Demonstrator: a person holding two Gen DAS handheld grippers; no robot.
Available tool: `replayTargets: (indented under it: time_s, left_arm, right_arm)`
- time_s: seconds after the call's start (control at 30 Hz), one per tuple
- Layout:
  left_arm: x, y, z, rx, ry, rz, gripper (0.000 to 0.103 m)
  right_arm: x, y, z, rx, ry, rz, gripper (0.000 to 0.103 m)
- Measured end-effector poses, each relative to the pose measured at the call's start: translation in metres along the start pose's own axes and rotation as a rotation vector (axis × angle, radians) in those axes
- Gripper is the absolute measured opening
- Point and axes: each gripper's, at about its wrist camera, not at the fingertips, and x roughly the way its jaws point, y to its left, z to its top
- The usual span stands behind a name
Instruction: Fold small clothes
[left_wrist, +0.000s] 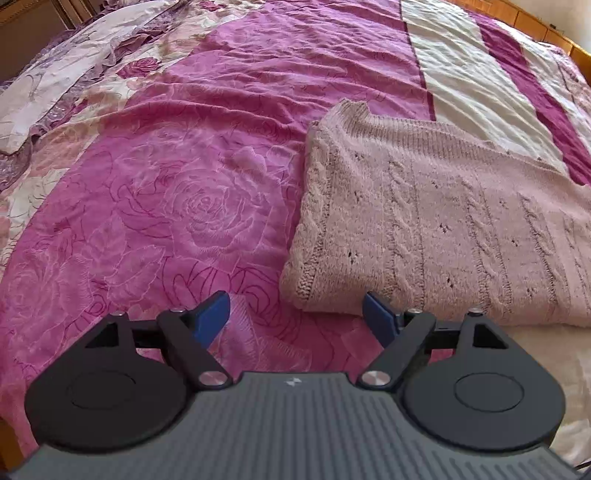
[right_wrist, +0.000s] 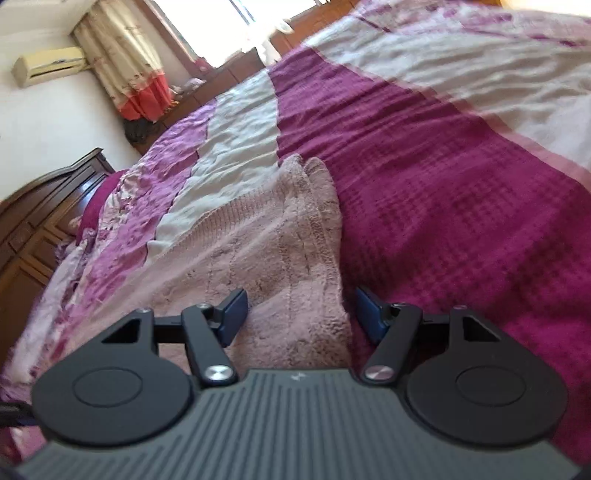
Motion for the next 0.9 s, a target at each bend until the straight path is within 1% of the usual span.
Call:
replayTargets:
  time_s: [0.1,0.13,0.23,0.3,0.33,0.37,0.43,0.47,0.57,0.67,0.73,0.8,0.9]
  left_arm:
    - [-0.003,-0.001,-0.002,0.009,-0.001,0.006,0.084]
    - [-0.003,-0.001,-0.002,0.015,-0.001,0.008,0.084]
    - [-0.005,-0.003,-0.004,0.033,-0.006,0.022,0.084]
    - [-0.006,-0.003,-0.004,0.036,-0.007,0.023,0.084]
    - [-0.007,-0.003,-0.004,0.036,-0.006,0.02,0.084]
    - [-0.007,-0.004,-0.004,0.036,-0.005,0.019,0.084]
    - [-0.008,-0.004,-0.004,0.04,-0.006,0.023,0.084]
    - [-0.009,-0.005,-0.005,0.044,-0.008,0.026,0.084]
    - [-0.012,-0.006,-0.006,0.059,-0.015,0.033,0.084]
    - [-0.013,-0.006,-0.006,0.056,-0.019,0.031,0.084]
    - [-0.012,-0.004,-0.006,0.052,-0.014,0.031,0.084]
    - [-0.014,-0.003,-0.007,0.051,-0.018,0.035,0.084]
    - [-0.017,0.0,-0.009,0.049,-0.024,0.044,0.084]
  right_arm:
    - [-0.001,0.004,-0.001,0.007,-0.012,-0.012,0.066]
    - [-0.002,0.003,-0.001,0.026,-0.012,-0.01,0.063]
    - [-0.003,0.001,0.001,0.087,0.003,0.023,0.053]
    - [-0.003,-0.001,-0.001,0.105,0.006,0.033,0.048]
    - [-0.003,0.0,-0.002,0.103,0.004,0.028,0.044]
    - [-0.003,-0.001,-0.003,0.11,0.003,0.028,0.037]
    - [-0.003,-0.006,-0.003,0.158,0.004,0.044,0.031]
    - [-0.004,-0.008,-0.002,0.182,0.003,0.056,0.03]
    - [-0.007,-0.006,0.0,0.192,-0.001,0.062,0.029]
    - [-0.007,0.002,0.0,0.175,0.0,0.033,0.032]
    - [-0.003,0.002,0.0,0.192,0.004,0.017,0.034]
    - [-0.001,-0.001,0.0,0.223,0.001,0.02,0.034]
    - [-0.001,0.001,-0.001,0.223,-0.009,0.013,0.034]
